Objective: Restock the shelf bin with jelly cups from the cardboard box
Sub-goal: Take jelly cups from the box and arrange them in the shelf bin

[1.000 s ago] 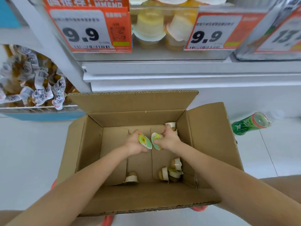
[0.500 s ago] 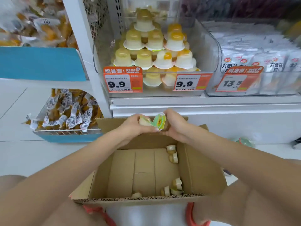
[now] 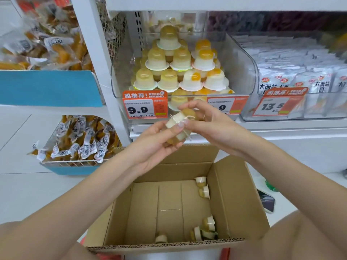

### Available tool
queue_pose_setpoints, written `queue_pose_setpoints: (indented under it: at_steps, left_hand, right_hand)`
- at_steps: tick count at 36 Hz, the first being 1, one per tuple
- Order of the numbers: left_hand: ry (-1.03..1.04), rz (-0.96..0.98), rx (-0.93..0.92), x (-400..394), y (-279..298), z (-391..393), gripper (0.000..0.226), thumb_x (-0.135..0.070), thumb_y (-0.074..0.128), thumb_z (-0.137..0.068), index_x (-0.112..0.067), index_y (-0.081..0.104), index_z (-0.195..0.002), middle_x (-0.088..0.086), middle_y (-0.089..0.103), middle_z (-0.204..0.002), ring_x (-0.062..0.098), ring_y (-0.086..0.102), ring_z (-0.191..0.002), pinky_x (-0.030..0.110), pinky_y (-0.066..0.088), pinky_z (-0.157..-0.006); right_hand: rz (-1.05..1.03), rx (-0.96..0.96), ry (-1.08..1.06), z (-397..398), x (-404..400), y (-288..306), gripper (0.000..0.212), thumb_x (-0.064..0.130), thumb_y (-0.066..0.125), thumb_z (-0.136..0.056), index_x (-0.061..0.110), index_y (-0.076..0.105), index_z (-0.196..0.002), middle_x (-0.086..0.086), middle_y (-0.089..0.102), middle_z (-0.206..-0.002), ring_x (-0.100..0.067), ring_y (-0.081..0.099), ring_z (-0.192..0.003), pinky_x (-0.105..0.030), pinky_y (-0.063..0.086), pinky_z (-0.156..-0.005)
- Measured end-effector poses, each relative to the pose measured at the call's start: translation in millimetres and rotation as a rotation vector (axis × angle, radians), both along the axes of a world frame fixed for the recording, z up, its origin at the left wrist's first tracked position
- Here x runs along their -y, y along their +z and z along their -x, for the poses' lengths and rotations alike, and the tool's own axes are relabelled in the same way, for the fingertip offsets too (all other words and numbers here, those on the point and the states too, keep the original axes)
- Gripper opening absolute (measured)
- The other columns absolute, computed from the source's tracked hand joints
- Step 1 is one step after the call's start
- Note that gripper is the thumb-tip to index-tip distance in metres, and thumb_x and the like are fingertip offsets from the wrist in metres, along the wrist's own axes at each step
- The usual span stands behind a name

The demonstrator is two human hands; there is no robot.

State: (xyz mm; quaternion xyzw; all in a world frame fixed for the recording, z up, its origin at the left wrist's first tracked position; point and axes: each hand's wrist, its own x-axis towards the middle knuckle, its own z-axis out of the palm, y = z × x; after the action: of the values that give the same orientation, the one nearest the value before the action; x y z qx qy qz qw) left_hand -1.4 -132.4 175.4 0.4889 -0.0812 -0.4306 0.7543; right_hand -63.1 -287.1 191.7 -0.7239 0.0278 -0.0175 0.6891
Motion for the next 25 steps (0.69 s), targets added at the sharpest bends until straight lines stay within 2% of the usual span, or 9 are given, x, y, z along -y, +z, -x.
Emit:
queue_pose_setpoints:
  at_steps: [3, 6, 10, 15, 19, 21, 25]
  left_hand:
    - [-0.031, 0.025, -0.057, -2.4, 1.4, -6.4, 0.060, -0.019, 0.072, -0.068, -0.012, 0.052, -0.124, 0.011, 0.063, -0.115, 0.027, 0.066, -0.099, 0.039, 0.057, -0.081]
    - [-0.070, 0.155, -0.169, -3.5, 6.0, -11.4, 0.085, -0.012, 0.087, -0.052, -0.009, 0.051, -0.129, 0.021, 0.059, -0.126, 0.042, 0.060, -0.109, 0.045, 0.055, -0.084]
    - [-0.092, 0.256, -0.275, -5.4, 9.1, -11.5, 0.085, -0.006, 0.090, -0.047, -0.005, 0.054, -0.124, 0.024, 0.058, -0.126, 0.038, 0.058, -0.115, 0.042, 0.053, -0.088]
    - [-0.125, 0.114, -0.234, -11.3, 4.7, -10.4, 0.088, -0.004, 0.092, -0.042, -0.003, 0.057, -0.123, 0.022, 0.061, -0.123, 0.034, 0.062, -0.110, 0.040, 0.056, -0.083]
    - [-0.104, 0.101, -0.353, -13.5, -1.5, -8.2, 0.097, 0.002, 0.092, -0.037, 0.000, 0.053, -0.126, 0.024, 0.060, -0.122, 0.035, 0.063, -0.107, 0.042, 0.059, -0.073]
    - [-0.123, 0.104, -0.375, -13.3, -3.2, -6.5, 0.095, 0.003, 0.091, -0.036, 0.001, 0.055, -0.123, 0.025, 0.061, -0.121, 0.035, 0.064, -0.105, 0.041, 0.059, -0.070]
    - [-0.157, 0.093, -0.365, -13.0, -4.2, -5.8, 0.090, 0.004, 0.091, -0.037, 0.003, 0.057, -0.121, 0.026, 0.060, -0.121, 0.036, 0.064, -0.105, 0.041, 0.059, -0.074]
  right_hand:
    - [0.076, 0.019, 0.042, -1.7, 3.1, 4.6, 0.035, 0.016, 0.066, -0.086, 0.016, 0.054, -0.119, -0.001, 0.066, -0.109, -0.014, 0.063, -0.101, -0.032, 0.050, -0.095]
    - [0.183, 0.075, 0.079, -2.3, 5.7, 9.9, 0.037, 0.017, 0.065, -0.088, 0.017, 0.053, -0.123, -0.002, 0.059, -0.123, -0.013, 0.059, -0.111, -0.031, 0.049, -0.095]
    - [0.238, 0.131, 0.125, -1.0, 5.7, 11.7, 0.042, 0.008, 0.066, -0.086, 0.014, 0.052, -0.125, -0.002, 0.053, -0.128, -0.012, 0.055, -0.117, -0.026, 0.049, -0.093]
    - [0.343, 0.123, 0.148, 2.9, 3.6, 1.9, 0.049, 0.010, 0.071, -0.083, 0.021, 0.054, -0.128, 0.011, 0.055, -0.127, -0.008, 0.052, -0.119, -0.033, 0.048, -0.099]
    - [0.360, 0.094, 0.139, 5.6, 0.6, -3.2, 0.051, 0.014, 0.074, -0.080, 0.022, 0.056, -0.127, 0.007, 0.058, -0.124, -0.012, 0.054, -0.117, -0.038, 0.049, -0.098]
    - [0.370, 0.066, 0.158, 6.3, 1.2, -3.9, 0.055, 0.017, 0.078, -0.076, 0.025, 0.056, -0.126, 0.005, 0.059, -0.123, -0.013, 0.054, -0.116, -0.039, 0.048, -0.099]
    - [0.409, 0.047, 0.199, 6.7, 3.0, -5.4, 0.068, 0.014, 0.084, -0.067, 0.023, 0.054, -0.127, 0.008, 0.057, -0.122, -0.010, 0.055, -0.115, -0.031, 0.045, -0.101]
